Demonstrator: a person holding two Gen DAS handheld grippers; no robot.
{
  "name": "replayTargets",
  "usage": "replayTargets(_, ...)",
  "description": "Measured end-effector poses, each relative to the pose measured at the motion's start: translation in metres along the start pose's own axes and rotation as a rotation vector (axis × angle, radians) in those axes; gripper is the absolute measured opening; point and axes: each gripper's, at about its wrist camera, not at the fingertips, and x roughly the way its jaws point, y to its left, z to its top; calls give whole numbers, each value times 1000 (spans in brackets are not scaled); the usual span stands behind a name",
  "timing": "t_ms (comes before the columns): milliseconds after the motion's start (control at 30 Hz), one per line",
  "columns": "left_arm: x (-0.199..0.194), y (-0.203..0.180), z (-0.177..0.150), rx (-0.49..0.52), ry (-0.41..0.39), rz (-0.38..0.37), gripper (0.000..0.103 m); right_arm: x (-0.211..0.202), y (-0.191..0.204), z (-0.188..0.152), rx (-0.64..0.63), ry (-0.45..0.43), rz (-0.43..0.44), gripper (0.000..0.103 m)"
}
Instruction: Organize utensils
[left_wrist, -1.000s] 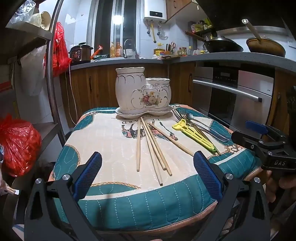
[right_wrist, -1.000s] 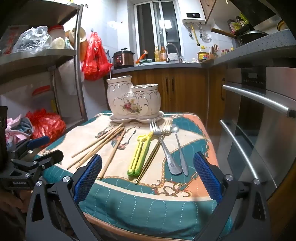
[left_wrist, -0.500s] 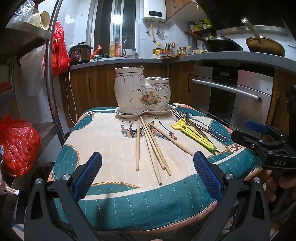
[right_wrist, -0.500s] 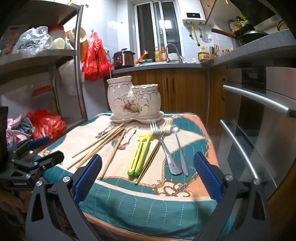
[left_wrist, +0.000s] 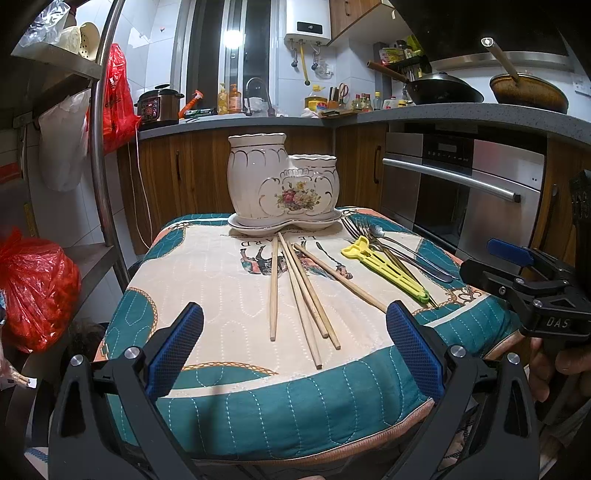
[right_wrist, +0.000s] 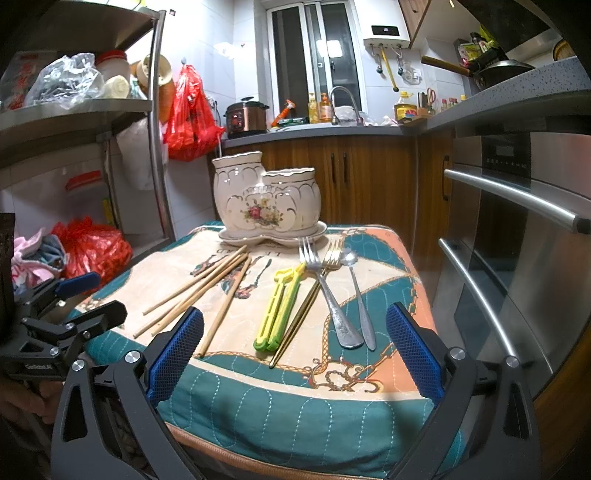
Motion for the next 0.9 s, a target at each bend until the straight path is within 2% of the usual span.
replayTargets(900, 4, -2, -5, -1, 32, -19, 98, 2, -5, 0, 1, 4, -1, 98)
